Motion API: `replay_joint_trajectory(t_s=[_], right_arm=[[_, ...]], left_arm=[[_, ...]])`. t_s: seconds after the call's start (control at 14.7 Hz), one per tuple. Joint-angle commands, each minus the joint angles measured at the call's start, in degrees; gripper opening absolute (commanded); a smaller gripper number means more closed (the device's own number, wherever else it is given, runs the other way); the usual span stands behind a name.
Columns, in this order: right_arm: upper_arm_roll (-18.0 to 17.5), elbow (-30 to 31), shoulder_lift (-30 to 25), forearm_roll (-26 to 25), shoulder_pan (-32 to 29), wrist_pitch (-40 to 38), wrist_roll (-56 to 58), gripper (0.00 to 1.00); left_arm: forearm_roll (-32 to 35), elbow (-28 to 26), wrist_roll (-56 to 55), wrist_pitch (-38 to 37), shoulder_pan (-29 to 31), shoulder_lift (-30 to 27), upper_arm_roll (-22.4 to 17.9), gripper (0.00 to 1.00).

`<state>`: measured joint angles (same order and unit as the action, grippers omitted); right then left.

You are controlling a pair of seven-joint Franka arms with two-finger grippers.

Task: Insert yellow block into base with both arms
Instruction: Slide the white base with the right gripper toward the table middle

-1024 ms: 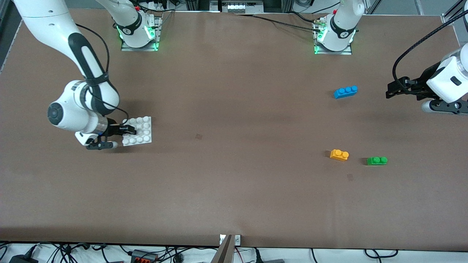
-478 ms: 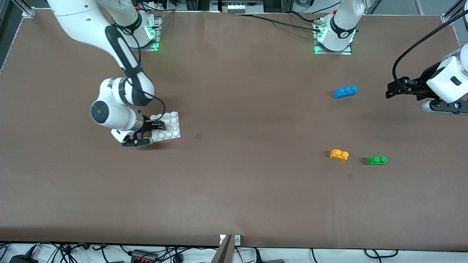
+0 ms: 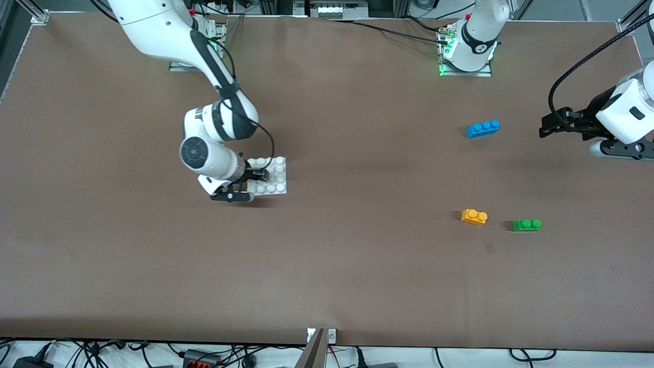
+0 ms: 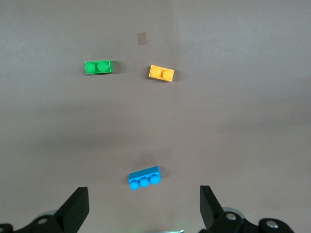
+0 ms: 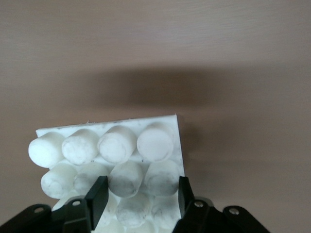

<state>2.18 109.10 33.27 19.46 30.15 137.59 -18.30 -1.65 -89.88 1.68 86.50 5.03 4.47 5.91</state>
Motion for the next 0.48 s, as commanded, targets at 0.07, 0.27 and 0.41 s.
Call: replay_joint_trajectory(t_s=[0.07,0.27,0.41], right_arm=[[0.28,-9.59,10.14,0.84,6.4,1.28,-9.89,0.57],[0.2,-15.13,13.48,0.84,10.17,1.28,-15.95,0.57],[0.19,-18.64,15.76,0.67,12.55,1.28,-19.04,0.57]], left_arm=[[1.3,0.58,1.92,-0.28,-0.02,0.63,-0.1,1.0],[1.3,0.5,1.92,-0.28,-0.02,0.63,-0.1,1.0],[1.3,0.58,2.01,-0.28,-0.02,0.72,-0.1,1.0]])
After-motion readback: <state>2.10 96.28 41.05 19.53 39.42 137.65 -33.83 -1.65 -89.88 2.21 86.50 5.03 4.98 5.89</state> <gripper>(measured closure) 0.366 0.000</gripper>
